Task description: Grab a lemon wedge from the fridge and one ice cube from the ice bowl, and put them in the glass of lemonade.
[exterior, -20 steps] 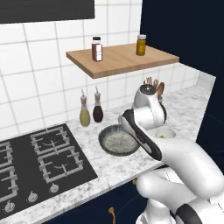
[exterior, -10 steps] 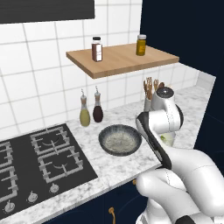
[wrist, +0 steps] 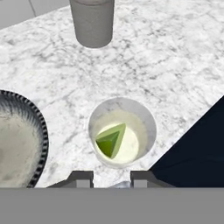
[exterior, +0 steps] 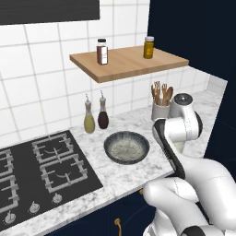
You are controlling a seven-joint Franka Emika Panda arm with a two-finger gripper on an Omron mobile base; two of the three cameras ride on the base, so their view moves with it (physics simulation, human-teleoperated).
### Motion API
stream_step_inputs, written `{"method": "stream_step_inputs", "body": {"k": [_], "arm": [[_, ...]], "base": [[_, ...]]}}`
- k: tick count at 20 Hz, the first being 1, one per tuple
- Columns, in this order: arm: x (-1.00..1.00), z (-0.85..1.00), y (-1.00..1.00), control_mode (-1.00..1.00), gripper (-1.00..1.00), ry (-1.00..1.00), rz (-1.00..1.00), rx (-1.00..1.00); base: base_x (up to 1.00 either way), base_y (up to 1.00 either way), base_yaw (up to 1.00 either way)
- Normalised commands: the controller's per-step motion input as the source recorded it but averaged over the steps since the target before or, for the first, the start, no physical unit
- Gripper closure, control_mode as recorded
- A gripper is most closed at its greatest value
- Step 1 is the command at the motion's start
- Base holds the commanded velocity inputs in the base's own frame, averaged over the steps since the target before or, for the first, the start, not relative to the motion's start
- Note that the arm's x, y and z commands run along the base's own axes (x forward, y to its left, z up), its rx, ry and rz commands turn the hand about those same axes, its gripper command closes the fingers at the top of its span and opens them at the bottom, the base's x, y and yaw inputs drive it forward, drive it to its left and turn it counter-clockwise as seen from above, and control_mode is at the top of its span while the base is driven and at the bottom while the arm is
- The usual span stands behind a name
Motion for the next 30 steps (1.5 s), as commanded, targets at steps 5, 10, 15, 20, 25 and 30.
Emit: {"method": "stream_step_inputs", "body": {"k": [5,10,15,20,25,30], "arm": [[0.0,0.0,-0.41,-1.0,1.0,0.0,-0.09,0.0],[0.02,-0.08,-0.12,-1.0,1.0,0.0,-0.06,0.0],[0.2,-0.22,-0.01,-1.0,1.0,0.0,-0.03,0.0],[0.25,-0.26,-0.08,-1.0,1.0,0.0,-0.02,0.0],[0.15,-0.19,-0.04,-1.0,1.0,0.0,-0.03,0.0],[0.08,-0.12,0.0,-1.0,1.0,0.0,-0.03,0.0]], "base": [[0.0,0.0,0.0],[0.0,0.0,0.0],[0.0,0.0,0.0],[0.0,0.0,0.0],[0.0,0.0,0.0],[0.0,0.0,0.0]]}}
